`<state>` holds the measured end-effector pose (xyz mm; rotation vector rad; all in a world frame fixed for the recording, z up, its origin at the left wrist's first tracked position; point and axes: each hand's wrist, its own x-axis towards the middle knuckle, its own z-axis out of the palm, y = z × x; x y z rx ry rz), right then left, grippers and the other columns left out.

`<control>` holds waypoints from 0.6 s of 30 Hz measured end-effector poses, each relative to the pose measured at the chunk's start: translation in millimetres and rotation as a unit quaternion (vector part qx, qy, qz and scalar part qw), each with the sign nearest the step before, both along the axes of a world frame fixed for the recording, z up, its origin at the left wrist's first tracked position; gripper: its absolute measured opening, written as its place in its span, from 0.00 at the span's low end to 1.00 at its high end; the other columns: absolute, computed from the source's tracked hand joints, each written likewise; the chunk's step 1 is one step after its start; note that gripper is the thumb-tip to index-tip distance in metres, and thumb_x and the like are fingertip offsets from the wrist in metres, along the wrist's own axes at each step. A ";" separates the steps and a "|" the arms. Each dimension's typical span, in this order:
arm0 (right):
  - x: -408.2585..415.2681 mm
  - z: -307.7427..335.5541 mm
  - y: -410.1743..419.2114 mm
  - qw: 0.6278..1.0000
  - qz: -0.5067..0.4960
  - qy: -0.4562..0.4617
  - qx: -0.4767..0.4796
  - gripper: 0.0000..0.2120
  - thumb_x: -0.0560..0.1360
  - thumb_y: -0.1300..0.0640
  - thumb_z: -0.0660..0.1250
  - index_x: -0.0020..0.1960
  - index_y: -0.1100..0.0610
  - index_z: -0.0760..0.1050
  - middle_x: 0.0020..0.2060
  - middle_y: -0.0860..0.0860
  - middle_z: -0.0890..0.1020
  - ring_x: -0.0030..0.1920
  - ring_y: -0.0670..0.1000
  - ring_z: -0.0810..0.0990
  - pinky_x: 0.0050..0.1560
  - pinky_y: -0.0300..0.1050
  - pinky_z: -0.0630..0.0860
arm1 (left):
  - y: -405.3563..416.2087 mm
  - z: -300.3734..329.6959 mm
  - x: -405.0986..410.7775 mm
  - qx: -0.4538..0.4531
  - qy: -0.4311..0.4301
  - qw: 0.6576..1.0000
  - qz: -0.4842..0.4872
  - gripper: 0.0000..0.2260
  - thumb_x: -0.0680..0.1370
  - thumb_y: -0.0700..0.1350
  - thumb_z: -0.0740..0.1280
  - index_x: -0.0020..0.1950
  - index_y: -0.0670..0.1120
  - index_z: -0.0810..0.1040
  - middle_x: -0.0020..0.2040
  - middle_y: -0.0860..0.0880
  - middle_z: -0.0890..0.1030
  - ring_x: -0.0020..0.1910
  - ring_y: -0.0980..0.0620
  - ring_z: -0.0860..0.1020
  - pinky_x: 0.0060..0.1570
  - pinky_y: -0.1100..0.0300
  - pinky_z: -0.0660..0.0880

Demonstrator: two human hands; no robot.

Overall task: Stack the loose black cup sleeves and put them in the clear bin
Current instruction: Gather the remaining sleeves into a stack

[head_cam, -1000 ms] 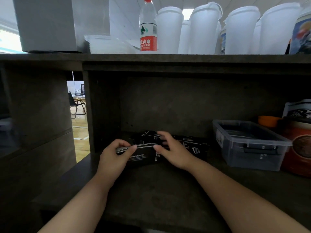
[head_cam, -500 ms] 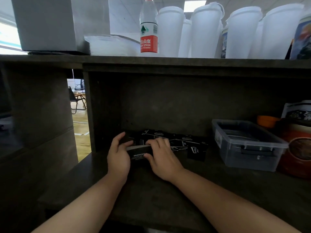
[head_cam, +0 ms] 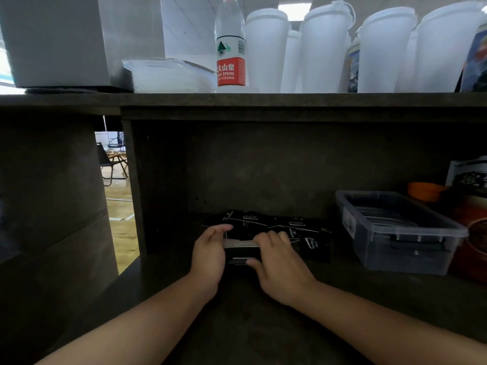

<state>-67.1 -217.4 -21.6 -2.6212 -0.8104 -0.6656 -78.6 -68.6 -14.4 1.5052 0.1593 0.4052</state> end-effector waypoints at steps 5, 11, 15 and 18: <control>-4.6 8.6 -48.8 0.999 -0.022 -0.012 -0.034 0.18 0.78 0.41 0.59 0.65 0.45 0.63 0.58 0.42 0.67 0.58 0.41 0.63 0.59 0.38 0.69 | 17.8 27.0 67.2 0.217 -0.113 0.969 0.016 0.10 0.82 0.42 0.60 0.47 0.50 0.81 0.44 0.49 0.82 0.45 0.54 0.80 0.46 0.61 0.73; 1.6 0.7 -55.5 0.998 0.018 -0.017 -0.056 0.23 0.79 0.39 0.53 0.71 0.44 0.58 0.62 0.39 0.64 0.61 0.39 0.60 0.61 0.30 0.62 | 34.7 -1.1 153.8 0.595 0.035 0.784 0.173 0.18 0.80 0.57 0.58 0.56 0.47 0.81 0.56 0.43 0.81 0.56 0.43 0.77 0.53 0.55 0.74; 9.3 0.4 -56.7 0.998 0.043 -0.016 -0.051 0.26 0.76 0.37 0.51 0.72 0.42 0.56 0.65 0.37 0.59 0.64 0.38 0.56 0.59 0.25 0.57 | 23.6 -10.2 175.9 0.553 0.205 0.799 0.121 0.40 0.73 0.73 0.57 0.72 0.43 0.69 0.73 0.41 0.67 0.71 0.40 0.64 0.66 0.51 0.64; 12.2 0.9 -59.6 0.997 0.059 -0.005 -0.048 0.24 0.78 0.38 0.56 0.72 0.40 0.56 0.64 0.34 0.57 0.63 0.34 0.55 0.57 0.21 0.55 | 23.0 -14.8 182.7 0.547 0.201 0.805 0.111 0.35 0.72 0.71 0.61 0.69 0.47 0.74 0.71 0.43 0.69 0.70 0.40 0.64 0.65 0.51 0.64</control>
